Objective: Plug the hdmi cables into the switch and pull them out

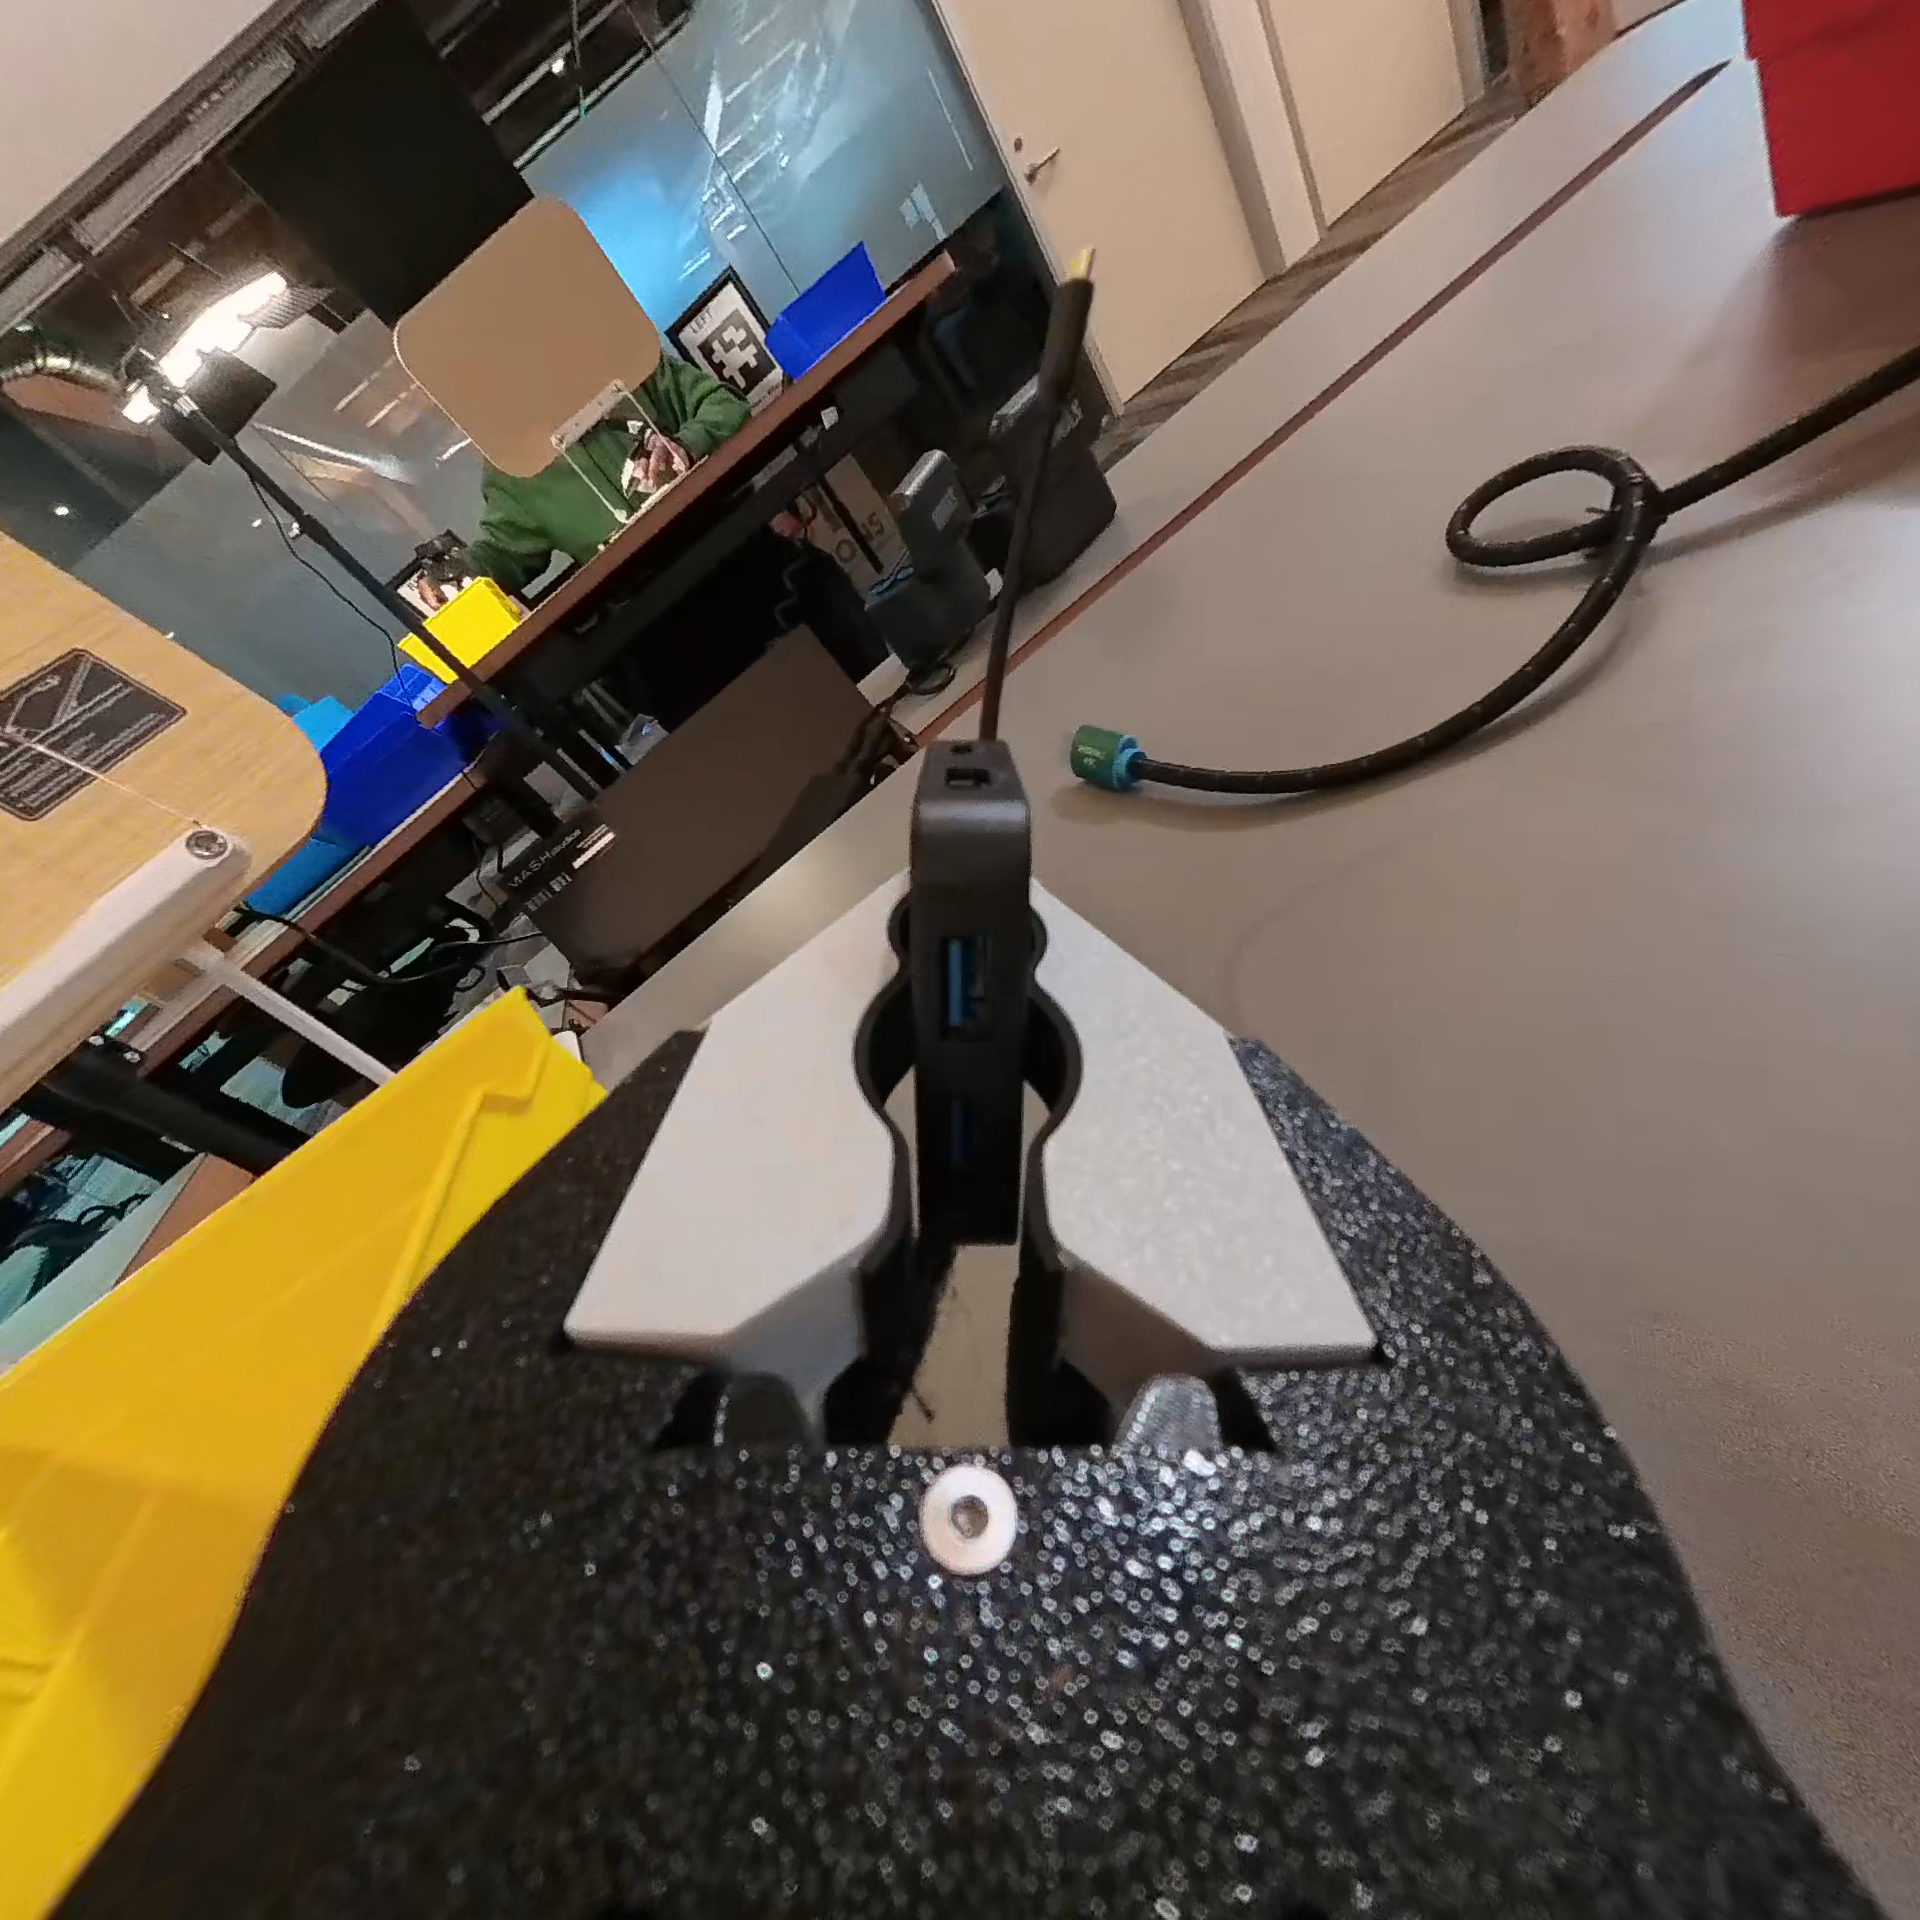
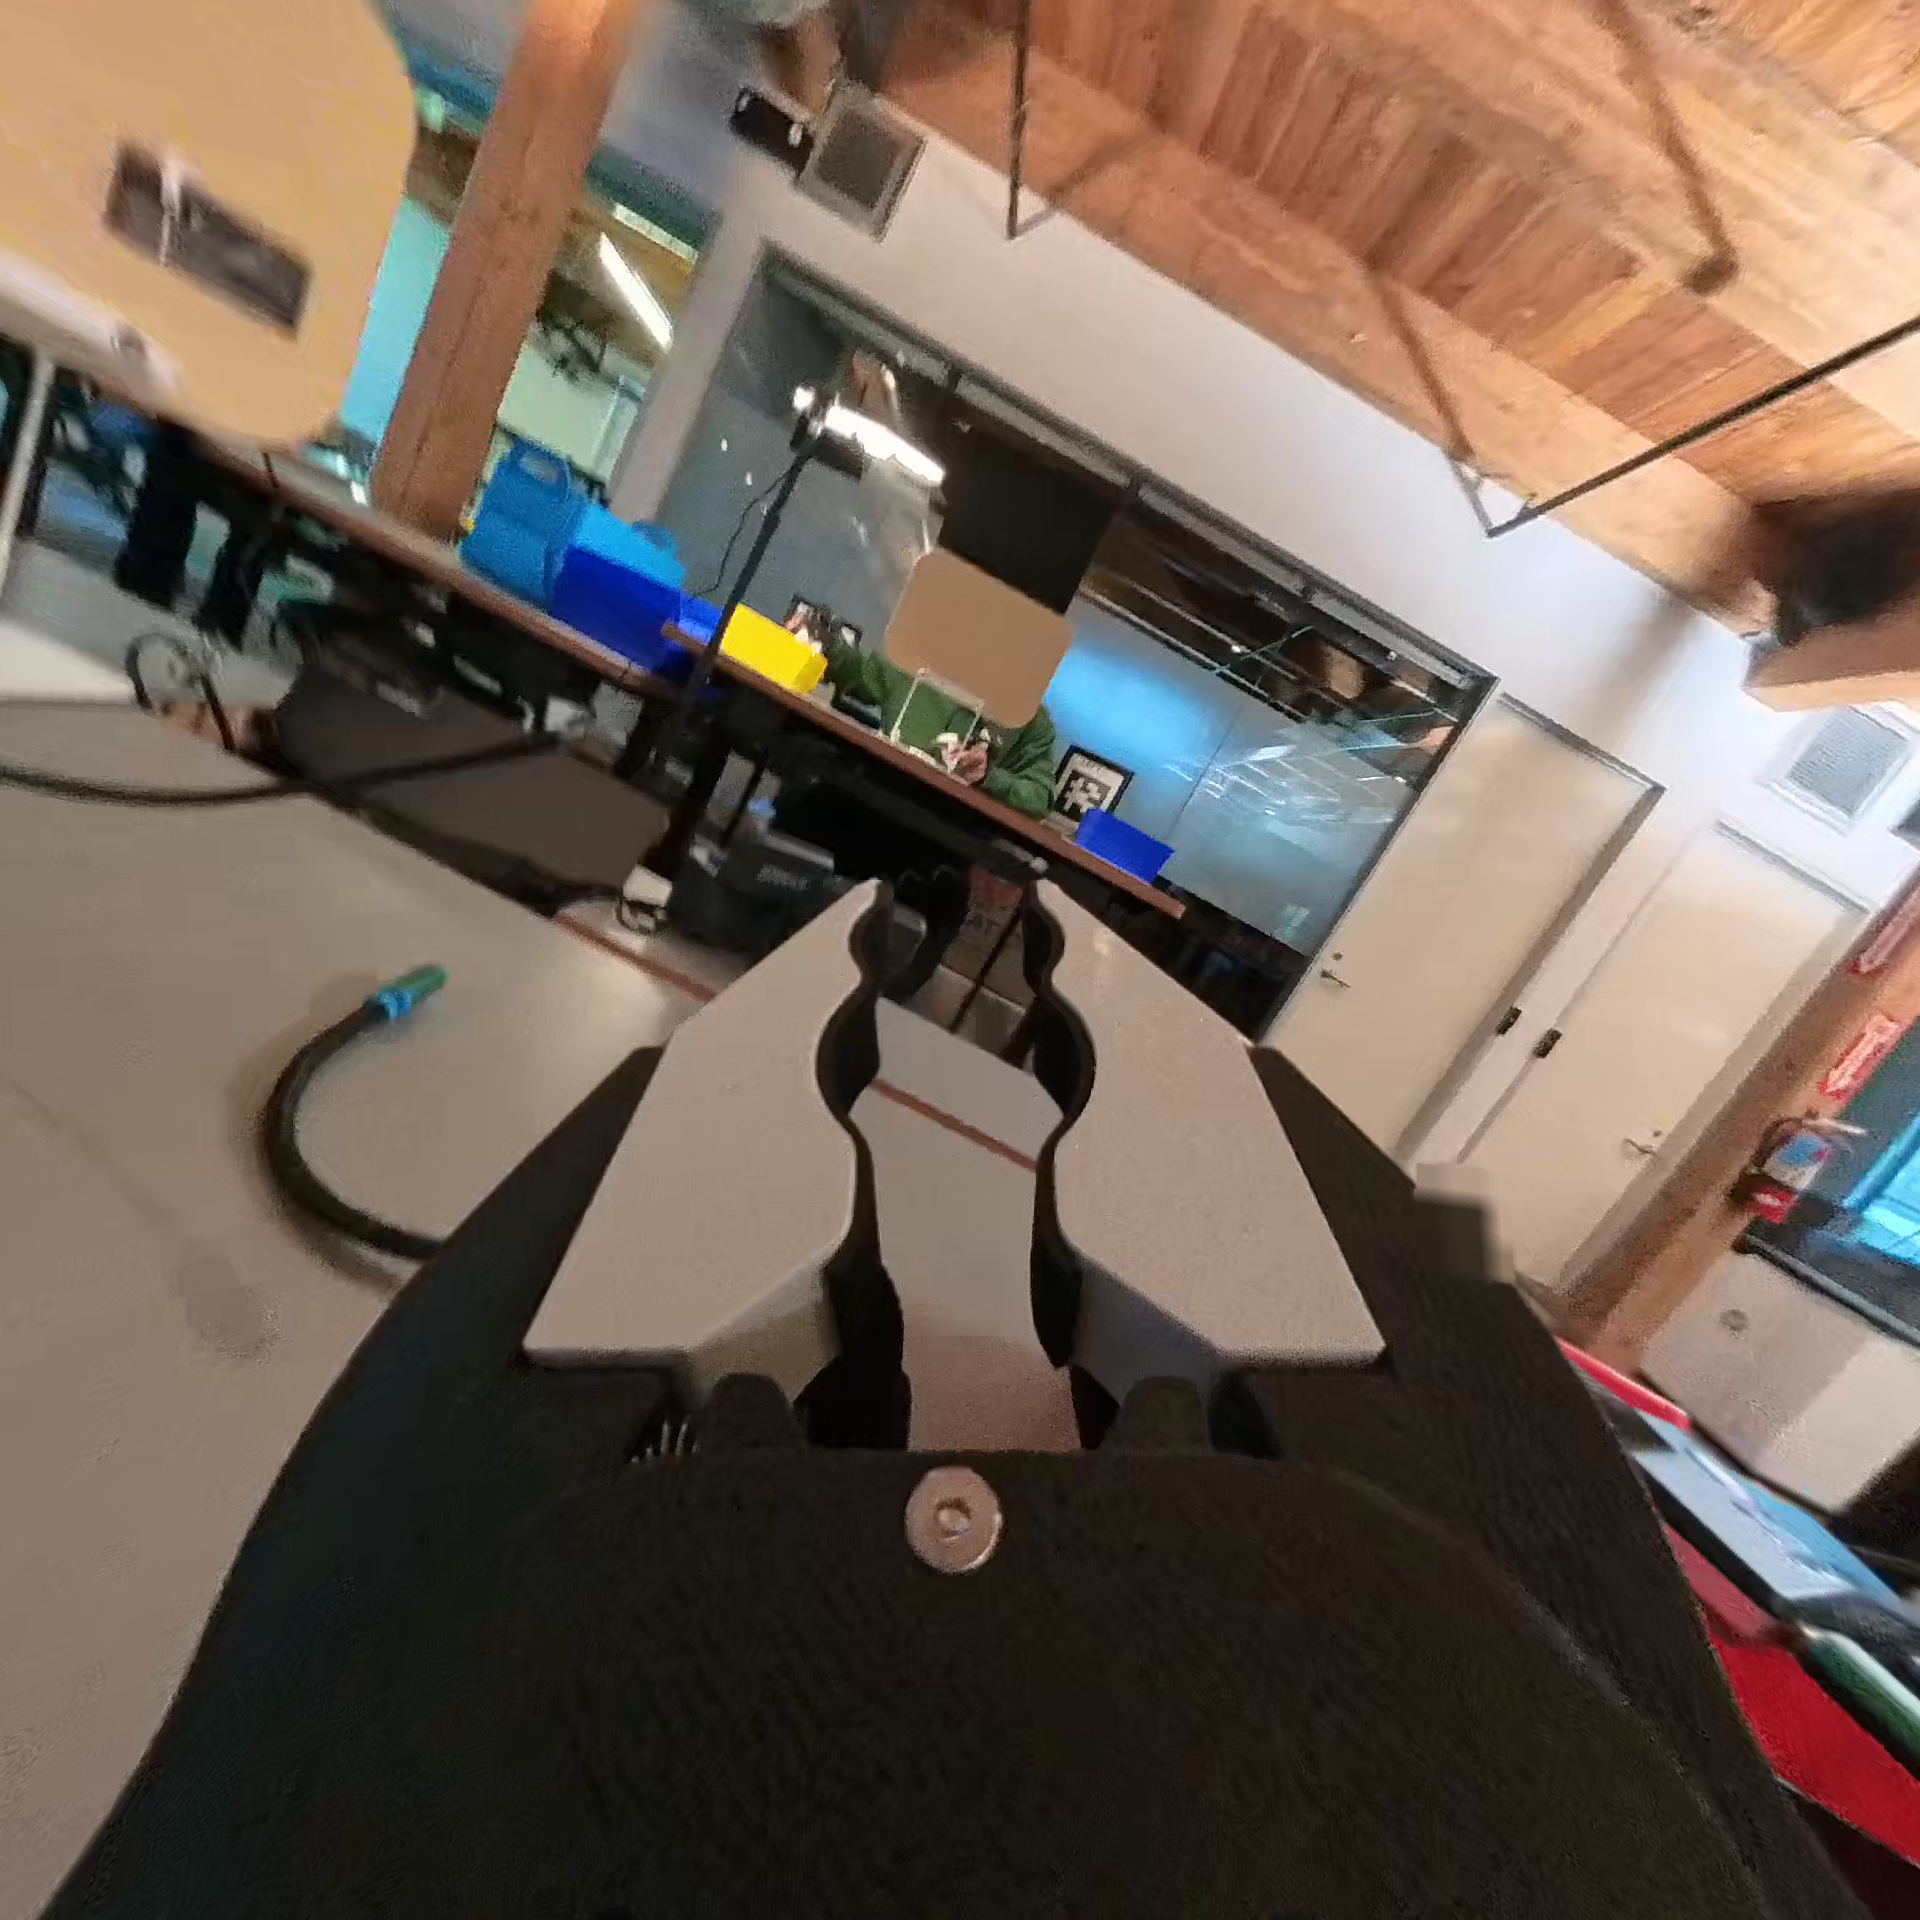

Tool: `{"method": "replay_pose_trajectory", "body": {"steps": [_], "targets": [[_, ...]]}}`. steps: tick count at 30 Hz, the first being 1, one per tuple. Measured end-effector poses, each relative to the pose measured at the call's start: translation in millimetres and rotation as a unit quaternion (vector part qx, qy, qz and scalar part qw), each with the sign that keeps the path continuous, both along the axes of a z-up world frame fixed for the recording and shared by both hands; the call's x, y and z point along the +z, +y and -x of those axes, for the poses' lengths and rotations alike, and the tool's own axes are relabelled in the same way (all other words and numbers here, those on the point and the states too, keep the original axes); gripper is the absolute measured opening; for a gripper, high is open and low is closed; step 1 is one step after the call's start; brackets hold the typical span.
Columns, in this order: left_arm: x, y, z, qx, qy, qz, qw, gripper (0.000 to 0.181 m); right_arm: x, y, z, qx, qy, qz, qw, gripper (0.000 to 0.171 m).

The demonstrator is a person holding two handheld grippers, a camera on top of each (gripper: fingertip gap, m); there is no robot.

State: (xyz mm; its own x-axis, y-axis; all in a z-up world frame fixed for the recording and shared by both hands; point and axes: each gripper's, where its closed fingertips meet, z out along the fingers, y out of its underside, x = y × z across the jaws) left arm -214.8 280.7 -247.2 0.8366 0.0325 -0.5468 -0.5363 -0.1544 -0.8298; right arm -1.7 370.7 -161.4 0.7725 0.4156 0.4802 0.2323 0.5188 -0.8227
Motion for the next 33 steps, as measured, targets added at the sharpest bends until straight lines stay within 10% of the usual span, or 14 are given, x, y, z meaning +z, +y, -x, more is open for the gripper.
{"method": "replay_pose_trajectory", "body": {"steps": [9, 22, 33], "targets": [[6.2, 14.6, 3.9, -0.003, 0.029, -0.031, 0.999, 0.011, -4.5, 13.9, 48.8, 0.131, -0.052, 0.204, 0.969, 0.022], [26.6, 11.2, 20.5, 0.004, 0.005, -0.088, 0.996, 0.011, -143.3, -6.7, 163.7, 0.257, -0.285, 0.565, 0.730, 0.031], [29.1, 10.9, 13.1, -0.007, 0.025, -0.094, 0.995, 0.011, -163.9, 0.5, 168.8, 0.196, -0.358, 0.556, 0.724, 0.008]]}}
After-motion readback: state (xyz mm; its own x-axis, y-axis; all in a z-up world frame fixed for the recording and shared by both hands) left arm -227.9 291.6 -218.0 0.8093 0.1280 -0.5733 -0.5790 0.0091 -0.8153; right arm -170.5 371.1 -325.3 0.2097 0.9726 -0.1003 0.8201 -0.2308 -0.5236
